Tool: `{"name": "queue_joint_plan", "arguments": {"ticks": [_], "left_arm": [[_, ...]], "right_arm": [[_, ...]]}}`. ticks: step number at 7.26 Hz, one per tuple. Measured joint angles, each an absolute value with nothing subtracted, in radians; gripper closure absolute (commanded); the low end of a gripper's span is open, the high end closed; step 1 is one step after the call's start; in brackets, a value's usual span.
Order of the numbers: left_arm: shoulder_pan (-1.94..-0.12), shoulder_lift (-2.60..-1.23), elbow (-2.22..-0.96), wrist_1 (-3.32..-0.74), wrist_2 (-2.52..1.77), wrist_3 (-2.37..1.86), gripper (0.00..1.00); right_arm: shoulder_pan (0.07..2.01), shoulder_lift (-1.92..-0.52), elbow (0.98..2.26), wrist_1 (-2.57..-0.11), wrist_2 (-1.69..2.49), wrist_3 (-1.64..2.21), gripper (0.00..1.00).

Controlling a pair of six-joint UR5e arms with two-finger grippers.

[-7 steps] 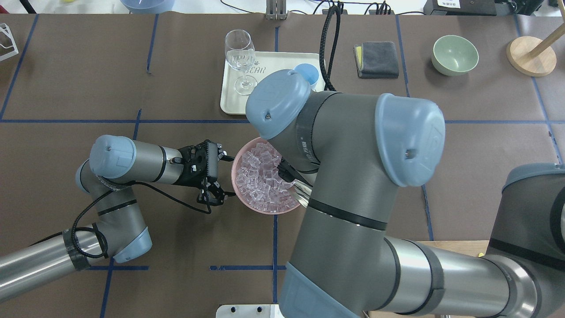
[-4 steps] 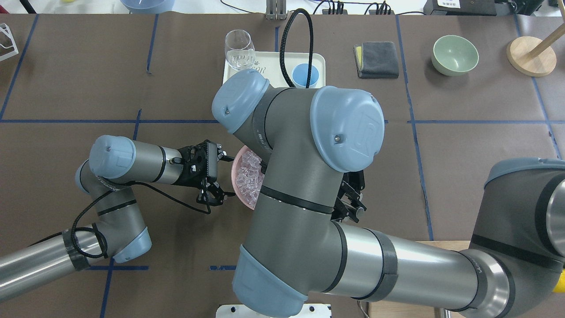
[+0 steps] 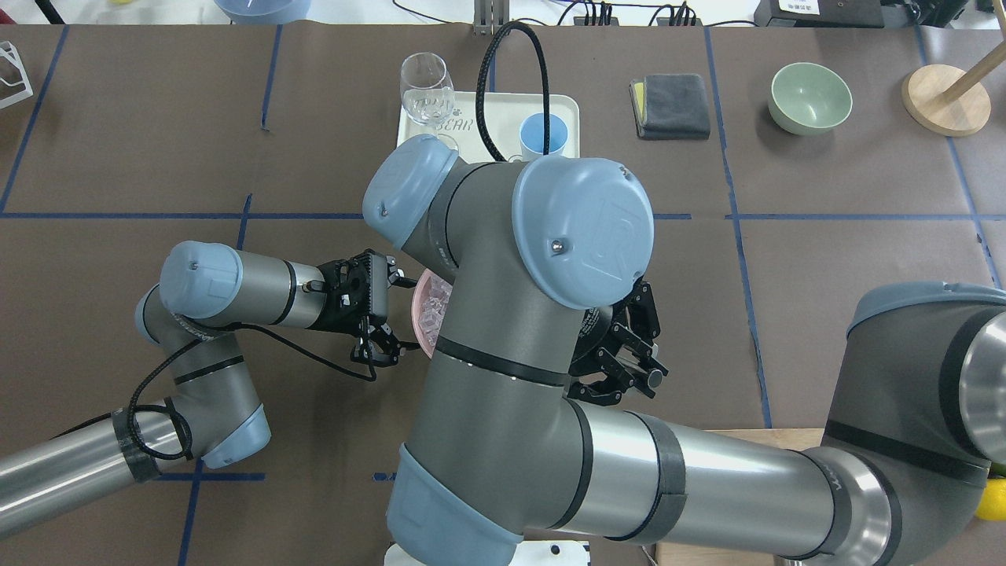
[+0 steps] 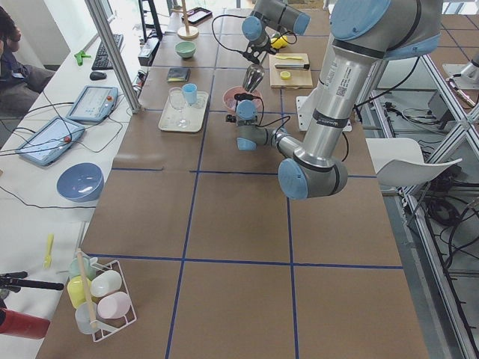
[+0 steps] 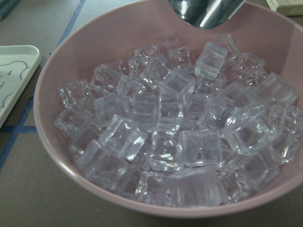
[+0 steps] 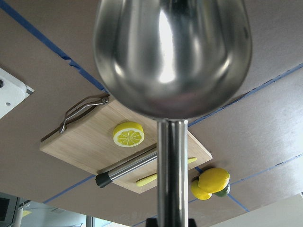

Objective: Put ice in cup with scoop
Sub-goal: 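Dig the scoop into the ice cubes with the right gripper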

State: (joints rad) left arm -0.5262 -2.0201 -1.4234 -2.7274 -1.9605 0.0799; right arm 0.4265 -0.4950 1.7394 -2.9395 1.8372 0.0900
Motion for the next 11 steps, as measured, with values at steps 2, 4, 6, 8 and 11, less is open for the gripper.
{"name": "queue_joint_plan", "arguments": {"ticks": [2, 4, 6, 8, 11], "left_arm": [[-0.526, -2.019, -1.424, -2.728, -1.96, 0.08, 0.0], [-0.527, -2.019, -1.423, -2.728, -1.96, 0.08, 0.0], [-0.527, -2.019, -1.423, -2.728, -1.96, 0.08, 0.0], [-0.527, -2.019, -1.42, -2.729, -1.96, 0.08, 0.0], [-0.526, -2.02, -1.418, -2.729, -1.96, 0.08, 0.0]], "right_arm": [[0.404, -0.492, 1.704, -2.928, 1.834, 0.088, 1.0], [0.397, -0.482, 1.675, -2.906, 1.832, 0.088, 1.0], [0.398, -0.478, 1.623, -2.849, 1.83, 0.088, 1.0], [0.402, -0.477, 1.568, -2.779, 1.83, 0.091, 1.0], [0.406, -0.512, 1.558, -2.668, 1.83, 0.109, 1.0]]}}
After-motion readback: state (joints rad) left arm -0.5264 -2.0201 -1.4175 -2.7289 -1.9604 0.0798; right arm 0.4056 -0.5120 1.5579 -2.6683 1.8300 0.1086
